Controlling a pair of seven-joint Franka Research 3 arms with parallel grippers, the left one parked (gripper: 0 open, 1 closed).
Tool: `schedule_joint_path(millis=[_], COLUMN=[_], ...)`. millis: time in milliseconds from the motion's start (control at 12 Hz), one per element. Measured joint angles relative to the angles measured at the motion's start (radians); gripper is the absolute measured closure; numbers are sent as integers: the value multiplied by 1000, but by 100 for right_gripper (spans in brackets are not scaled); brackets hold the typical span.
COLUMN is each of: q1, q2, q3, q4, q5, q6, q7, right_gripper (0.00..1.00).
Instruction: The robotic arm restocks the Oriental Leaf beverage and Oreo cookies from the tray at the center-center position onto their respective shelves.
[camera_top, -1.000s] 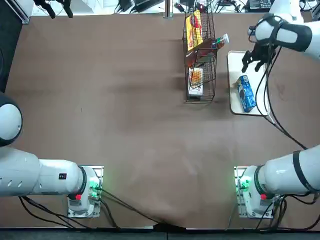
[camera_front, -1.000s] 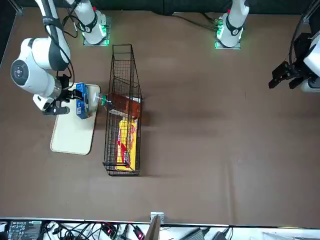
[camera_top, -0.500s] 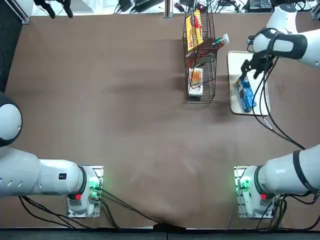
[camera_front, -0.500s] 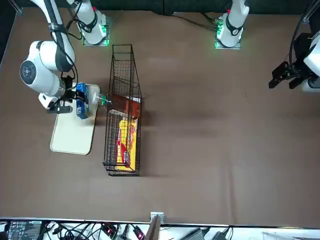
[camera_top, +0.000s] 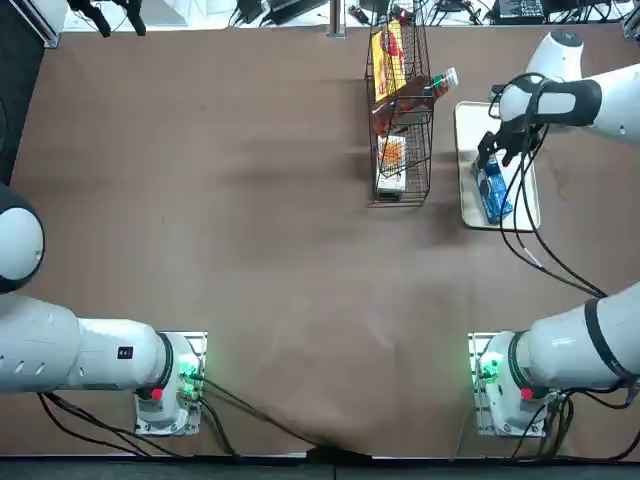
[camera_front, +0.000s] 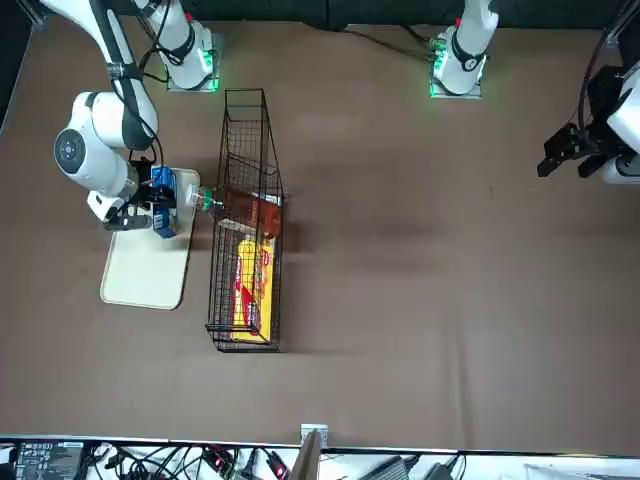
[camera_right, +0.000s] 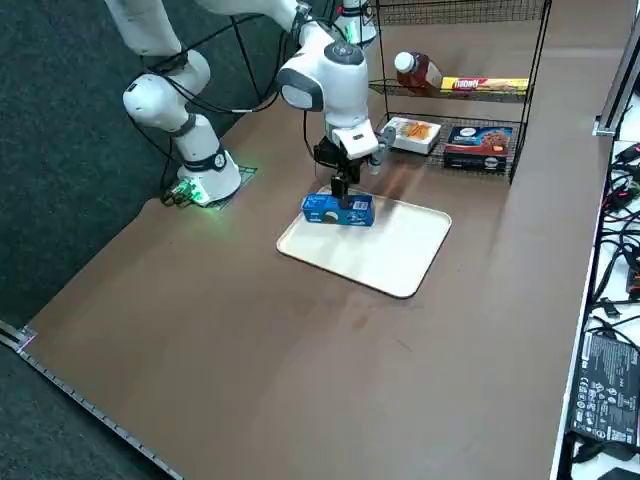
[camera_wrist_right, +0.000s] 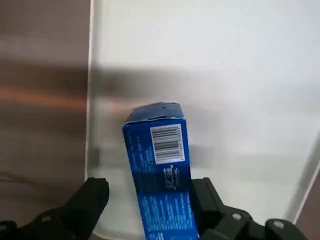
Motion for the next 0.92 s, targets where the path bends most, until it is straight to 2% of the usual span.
schedule_joint_path(millis=[917], q1=[-10], q2=[40], q3=[-3], q4=[-21], q5=[-1], q6=[49], q7=[-45], right_gripper=[0])
